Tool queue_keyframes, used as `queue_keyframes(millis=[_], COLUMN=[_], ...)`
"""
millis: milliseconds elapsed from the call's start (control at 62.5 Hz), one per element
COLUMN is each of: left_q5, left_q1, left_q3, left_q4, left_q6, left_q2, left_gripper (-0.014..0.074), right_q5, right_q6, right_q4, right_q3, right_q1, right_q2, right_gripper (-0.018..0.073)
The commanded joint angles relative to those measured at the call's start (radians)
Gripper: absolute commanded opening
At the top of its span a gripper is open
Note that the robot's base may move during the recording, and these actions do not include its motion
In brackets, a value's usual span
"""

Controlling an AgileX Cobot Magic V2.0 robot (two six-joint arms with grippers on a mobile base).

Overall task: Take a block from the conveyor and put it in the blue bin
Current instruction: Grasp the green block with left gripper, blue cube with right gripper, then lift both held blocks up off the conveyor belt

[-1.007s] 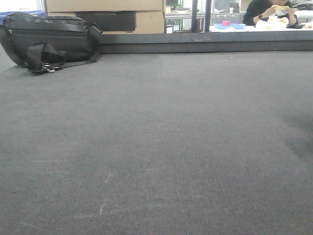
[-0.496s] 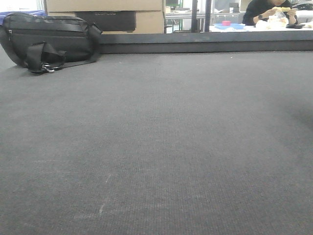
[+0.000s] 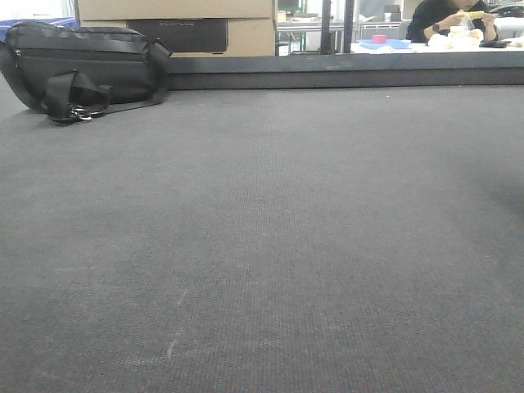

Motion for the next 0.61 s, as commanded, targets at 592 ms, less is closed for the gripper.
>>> queue_keyframes(millis=[592], left_q5=[-0.238], left_q1=[0.060], left_q3=[0.185], left_q4=[-0.053], left_q6=[0.031], left_q2=[0.076], left_gripper=[0.0326], right_q5=[-0.003], right_q6=[-0.003], right_q4=[0.001], right_q3=[-0.006], right_q1=[0.000], right_q2=[-0.009], right_gripper=[-0.0162])
